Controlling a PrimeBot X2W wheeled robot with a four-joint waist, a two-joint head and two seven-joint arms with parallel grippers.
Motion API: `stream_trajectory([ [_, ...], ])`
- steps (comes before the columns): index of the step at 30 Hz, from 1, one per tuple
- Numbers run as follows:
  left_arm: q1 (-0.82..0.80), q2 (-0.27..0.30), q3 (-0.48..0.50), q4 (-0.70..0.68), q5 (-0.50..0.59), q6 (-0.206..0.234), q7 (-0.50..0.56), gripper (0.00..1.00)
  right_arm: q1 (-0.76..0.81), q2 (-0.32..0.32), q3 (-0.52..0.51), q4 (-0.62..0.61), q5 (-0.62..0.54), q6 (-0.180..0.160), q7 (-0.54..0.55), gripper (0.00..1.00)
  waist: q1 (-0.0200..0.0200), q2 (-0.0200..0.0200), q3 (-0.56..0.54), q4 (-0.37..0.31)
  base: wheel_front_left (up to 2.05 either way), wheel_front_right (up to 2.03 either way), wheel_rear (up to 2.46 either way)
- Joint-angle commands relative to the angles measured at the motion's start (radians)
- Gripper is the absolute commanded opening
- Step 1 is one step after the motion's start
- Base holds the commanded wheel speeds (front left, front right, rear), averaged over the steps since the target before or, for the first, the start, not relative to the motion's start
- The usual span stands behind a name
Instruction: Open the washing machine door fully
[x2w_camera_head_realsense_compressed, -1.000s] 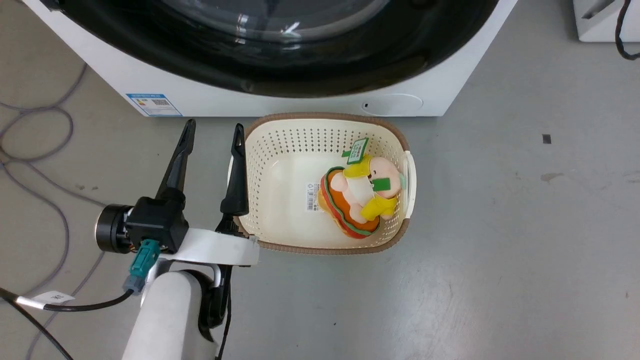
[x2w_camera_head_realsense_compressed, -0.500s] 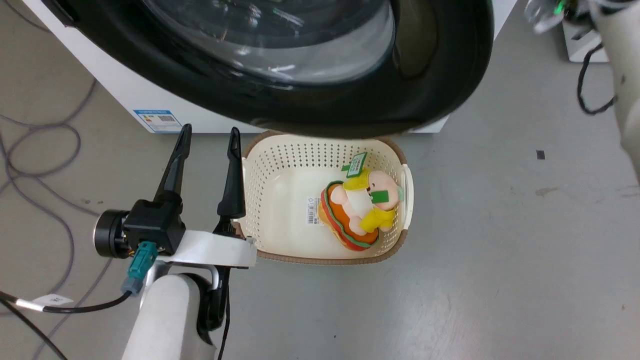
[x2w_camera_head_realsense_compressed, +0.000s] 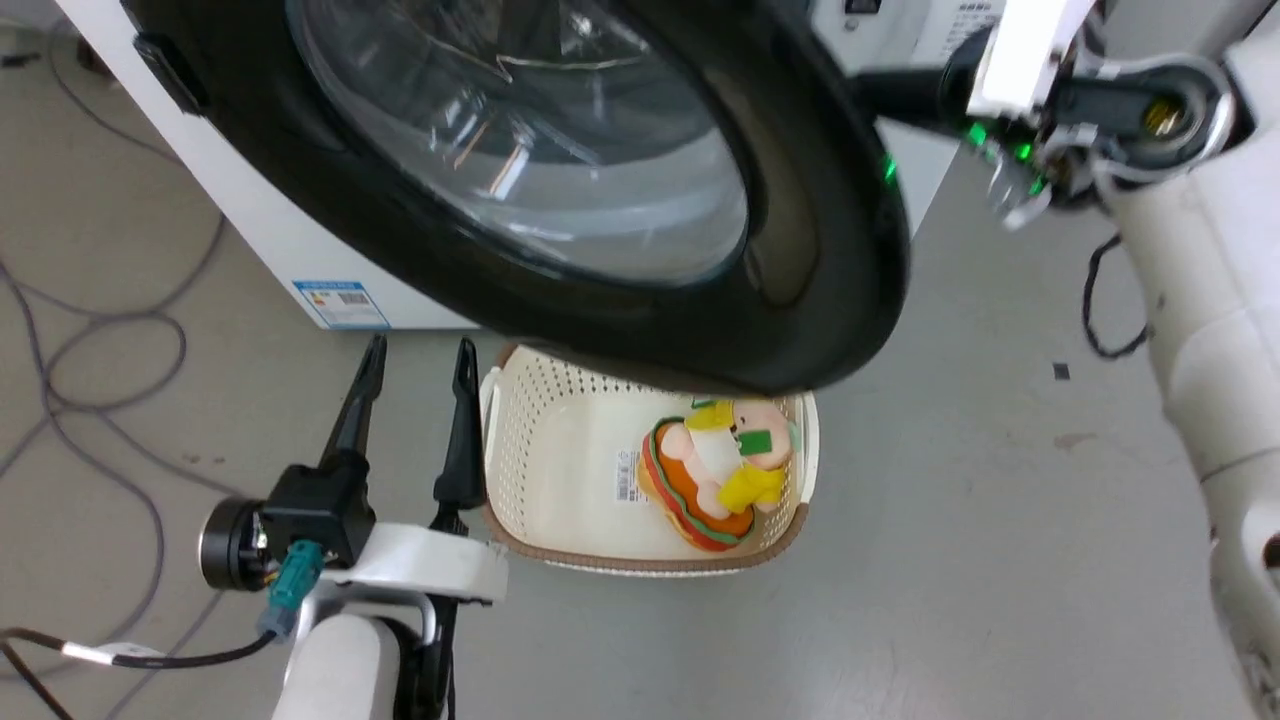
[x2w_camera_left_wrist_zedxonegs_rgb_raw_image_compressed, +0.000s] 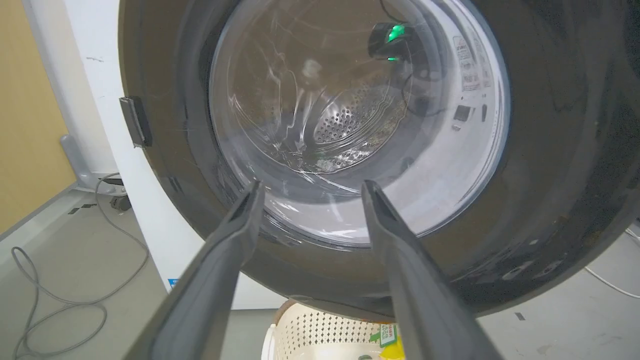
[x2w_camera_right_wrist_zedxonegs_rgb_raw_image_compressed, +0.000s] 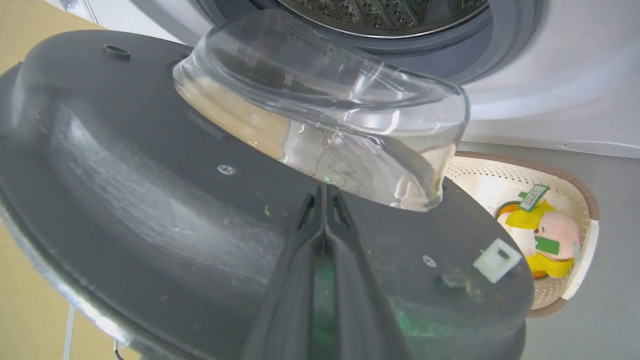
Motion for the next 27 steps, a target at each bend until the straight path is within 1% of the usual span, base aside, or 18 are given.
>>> stream_trajectory([
  [1, 0.015, 0.001, 0.004, 0.003, 0.001, 0.003, -0.006, 1.0, 0.033, 0.014, 0.001, -0.006, 0.008, 0.001, 0.008, 0.0, 0.0, 0.0, -0.02, -0.001, 0.0, 0.0, 0.0],
  [14, 0.154, 0.001, 0.003, 0.042, -0.001, -0.006, -0.006, 1.0, 0.266, 0.074, 0.026, -0.099, 0.067, 0.001, 0.066, 0.0, 0.0, 0.0, -0.18, 0.011, 0.0, 0.0, 0.0],
  [22, 0.193, 0.001, -0.004, 0.051, 0.002, -0.006, -0.006, 1.0, 0.35, 0.091, 0.076, -0.166, 0.115, 0.001, 0.09, 0.0, 0.0, 0.0, -0.209, 0.021, 0.0, 0.0, 0.0],
  [27, 0.197, 0.001, -0.009, 0.056, 0.002, -0.005, -0.006, 1.0, 0.397, 0.092, 0.156, -0.231, 0.187, 0.001, 0.1, 0.0, 0.0, 0.0, -0.215, 0.03, 0.0, 0.0, 0.0],
])
